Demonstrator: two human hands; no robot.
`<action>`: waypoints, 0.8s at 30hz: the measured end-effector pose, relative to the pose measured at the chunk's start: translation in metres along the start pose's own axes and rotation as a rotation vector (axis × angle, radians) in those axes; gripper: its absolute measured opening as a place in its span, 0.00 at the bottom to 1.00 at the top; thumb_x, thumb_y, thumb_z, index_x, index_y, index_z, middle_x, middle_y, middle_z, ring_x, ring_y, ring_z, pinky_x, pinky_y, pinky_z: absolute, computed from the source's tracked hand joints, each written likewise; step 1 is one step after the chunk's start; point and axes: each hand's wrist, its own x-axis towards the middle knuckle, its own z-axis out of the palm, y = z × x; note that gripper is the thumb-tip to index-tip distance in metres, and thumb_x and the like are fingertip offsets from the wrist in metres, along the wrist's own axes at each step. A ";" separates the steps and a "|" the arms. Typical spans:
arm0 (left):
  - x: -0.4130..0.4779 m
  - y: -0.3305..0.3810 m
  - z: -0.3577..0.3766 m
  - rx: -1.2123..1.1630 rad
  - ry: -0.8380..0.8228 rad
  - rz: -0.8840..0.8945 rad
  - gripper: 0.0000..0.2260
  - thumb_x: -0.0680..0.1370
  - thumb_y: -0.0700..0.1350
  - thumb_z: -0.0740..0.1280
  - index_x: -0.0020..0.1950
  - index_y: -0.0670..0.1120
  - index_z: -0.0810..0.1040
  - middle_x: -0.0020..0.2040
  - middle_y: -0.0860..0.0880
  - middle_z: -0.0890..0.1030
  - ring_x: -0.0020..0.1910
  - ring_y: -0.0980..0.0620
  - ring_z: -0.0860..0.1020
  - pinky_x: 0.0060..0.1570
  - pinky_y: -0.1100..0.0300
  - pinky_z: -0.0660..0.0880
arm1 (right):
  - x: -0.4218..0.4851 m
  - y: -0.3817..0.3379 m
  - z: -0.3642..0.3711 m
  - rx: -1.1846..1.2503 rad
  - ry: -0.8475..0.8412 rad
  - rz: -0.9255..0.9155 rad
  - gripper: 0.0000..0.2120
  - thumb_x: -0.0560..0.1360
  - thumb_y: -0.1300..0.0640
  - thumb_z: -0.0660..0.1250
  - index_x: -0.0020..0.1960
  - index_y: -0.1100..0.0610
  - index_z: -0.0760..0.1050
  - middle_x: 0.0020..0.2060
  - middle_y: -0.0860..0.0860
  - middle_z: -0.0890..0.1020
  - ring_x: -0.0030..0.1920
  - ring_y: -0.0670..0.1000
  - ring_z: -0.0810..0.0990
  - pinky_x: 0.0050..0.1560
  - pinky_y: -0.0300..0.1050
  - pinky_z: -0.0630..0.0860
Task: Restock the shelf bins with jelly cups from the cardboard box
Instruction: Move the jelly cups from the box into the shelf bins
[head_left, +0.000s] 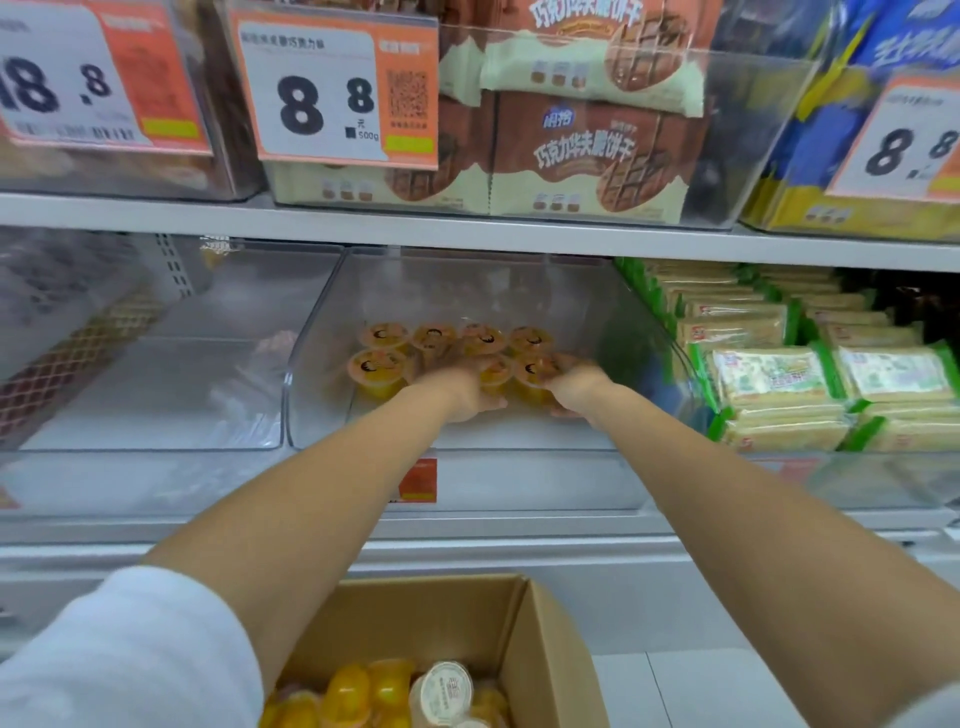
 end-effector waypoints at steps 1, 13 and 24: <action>-0.003 -0.002 -0.001 -0.030 0.008 0.018 0.31 0.75 0.66 0.62 0.76 0.63 0.58 0.79 0.49 0.52 0.77 0.41 0.53 0.73 0.40 0.54 | -0.005 0.001 -0.002 -0.211 0.049 -0.093 0.18 0.81 0.56 0.60 0.70 0.57 0.68 0.64 0.57 0.75 0.57 0.57 0.77 0.53 0.45 0.75; -0.183 -0.008 -0.027 -0.354 0.496 -0.022 0.04 0.74 0.43 0.63 0.43 0.49 0.69 0.38 0.50 0.78 0.39 0.44 0.75 0.35 0.56 0.66 | -0.175 -0.041 0.035 -0.263 0.412 -0.683 0.04 0.72 0.58 0.64 0.38 0.54 0.72 0.31 0.46 0.74 0.34 0.52 0.73 0.34 0.45 0.68; -0.288 -0.151 0.143 -0.118 -0.218 -0.369 0.17 0.74 0.50 0.65 0.63 0.50 0.72 0.59 0.46 0.77 0.58 0.43 0.76 0.53 0.51 0.76 | -0.212 0.069 0.219 -0.538 -0.392 -0.470 0.18 0.75 0.56 0.63 0.65 0.53 0.73 0.60 0.51 0.77 0.58 0.53 0.77 0.56 0.46 0.75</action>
